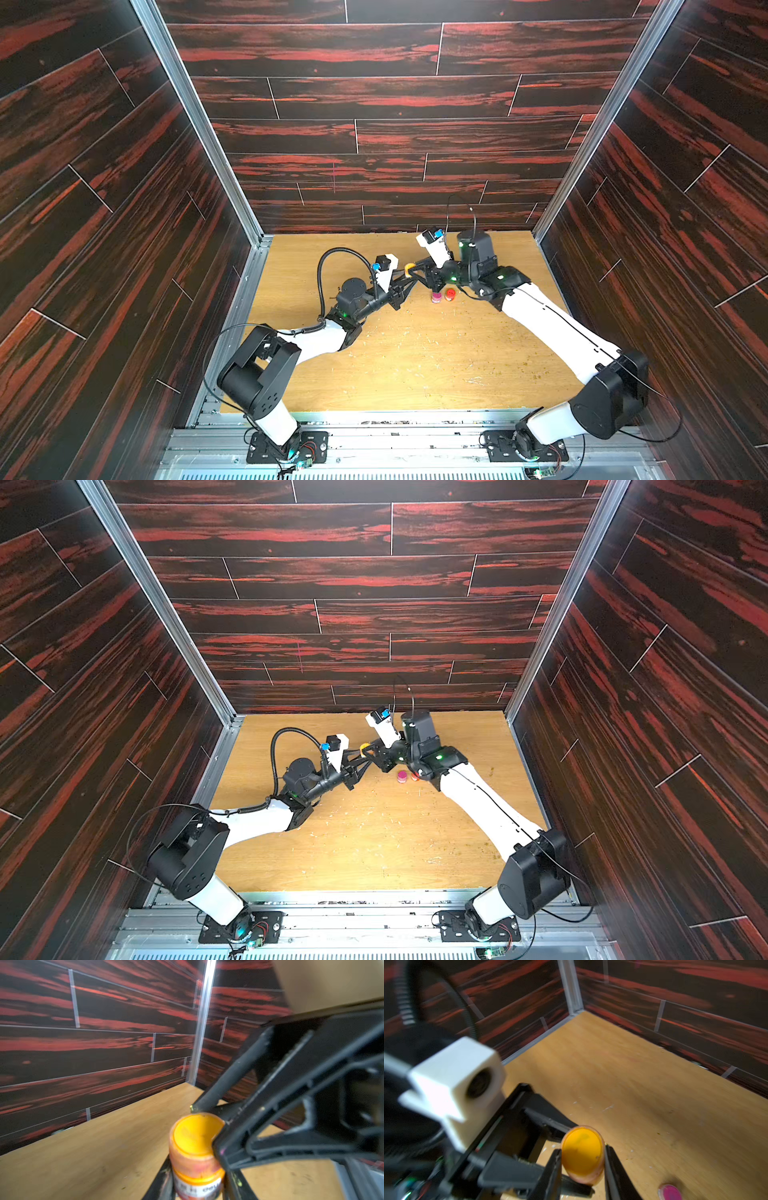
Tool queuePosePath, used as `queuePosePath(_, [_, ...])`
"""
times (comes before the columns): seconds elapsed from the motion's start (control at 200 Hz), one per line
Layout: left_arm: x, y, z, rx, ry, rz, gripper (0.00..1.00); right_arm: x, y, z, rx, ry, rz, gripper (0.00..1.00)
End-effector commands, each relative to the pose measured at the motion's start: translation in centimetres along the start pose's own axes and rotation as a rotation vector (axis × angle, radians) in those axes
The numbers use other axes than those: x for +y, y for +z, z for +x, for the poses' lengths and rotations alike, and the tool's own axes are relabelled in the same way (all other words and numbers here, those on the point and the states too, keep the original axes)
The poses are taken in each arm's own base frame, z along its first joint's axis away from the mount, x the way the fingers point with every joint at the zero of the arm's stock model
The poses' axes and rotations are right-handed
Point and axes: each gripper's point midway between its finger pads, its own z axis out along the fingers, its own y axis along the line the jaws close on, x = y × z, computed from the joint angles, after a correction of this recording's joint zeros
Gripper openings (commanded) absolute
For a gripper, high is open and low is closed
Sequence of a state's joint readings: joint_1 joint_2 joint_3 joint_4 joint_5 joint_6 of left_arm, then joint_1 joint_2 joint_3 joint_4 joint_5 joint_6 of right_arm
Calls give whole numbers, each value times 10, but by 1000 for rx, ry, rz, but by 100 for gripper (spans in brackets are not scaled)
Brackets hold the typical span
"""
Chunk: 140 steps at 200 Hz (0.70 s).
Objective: Close the paint jar lid
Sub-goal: Screw the lid onto the paint jar.
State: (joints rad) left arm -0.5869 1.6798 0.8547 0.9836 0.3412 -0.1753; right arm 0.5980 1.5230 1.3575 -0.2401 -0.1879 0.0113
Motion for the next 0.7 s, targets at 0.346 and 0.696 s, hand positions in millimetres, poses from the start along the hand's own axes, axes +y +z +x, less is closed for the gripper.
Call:
queuePosePath(0.346, [2, 12, -35, -95, 127, -96, 24, 28, 8, -5, -7, 143, 179, 41])
queuePosePath(0.696, [-32, -20, -30, -57, 74, 50, 24, 39, -72, -20, 58, 46, -58, 68])
